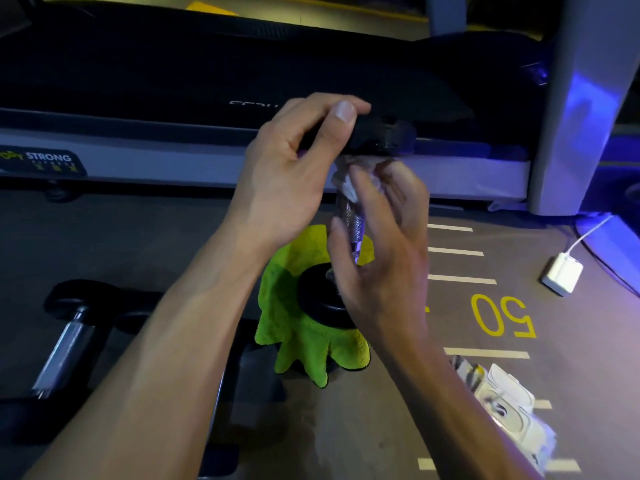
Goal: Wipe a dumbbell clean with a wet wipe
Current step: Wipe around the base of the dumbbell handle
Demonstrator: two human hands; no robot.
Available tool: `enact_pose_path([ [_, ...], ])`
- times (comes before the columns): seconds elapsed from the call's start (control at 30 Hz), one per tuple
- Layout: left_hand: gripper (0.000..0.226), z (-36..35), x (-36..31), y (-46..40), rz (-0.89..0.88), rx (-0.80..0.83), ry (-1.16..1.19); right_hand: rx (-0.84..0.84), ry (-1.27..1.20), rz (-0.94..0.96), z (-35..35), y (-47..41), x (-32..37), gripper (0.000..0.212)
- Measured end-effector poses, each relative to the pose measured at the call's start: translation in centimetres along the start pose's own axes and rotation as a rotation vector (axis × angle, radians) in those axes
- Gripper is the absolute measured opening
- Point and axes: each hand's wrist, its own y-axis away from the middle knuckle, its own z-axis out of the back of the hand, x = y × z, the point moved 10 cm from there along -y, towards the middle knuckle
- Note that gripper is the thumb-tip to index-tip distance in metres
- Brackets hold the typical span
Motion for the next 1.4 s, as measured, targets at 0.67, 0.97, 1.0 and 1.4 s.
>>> enact_pose_path([
  [0.67,0.022,-0.2,-0.3,0.1,-0.024,0.006,-0.028,0.232,0.158,0.082,-0.2,1.3,1.1,0.019],
  [0.97,0.021,-0.3,-0.3,0.2,-0.01,-0.003,-0.017,0.373,0.098,0.097,-0.3,5.4,0.6,0.019],
  [1.0,0.02,-0.3,-0.4,0.2,-0.016,-0.004,-0.016,0.368,0.096,0.099,-0.2,5.1,0.6,0.018],
  [1.4,0.021,-0.7,-1.0,0.4,-0.043,0.004,-0.031,0.41,0.185,0.043,-0.5,4.8,0.4,0.026],
])
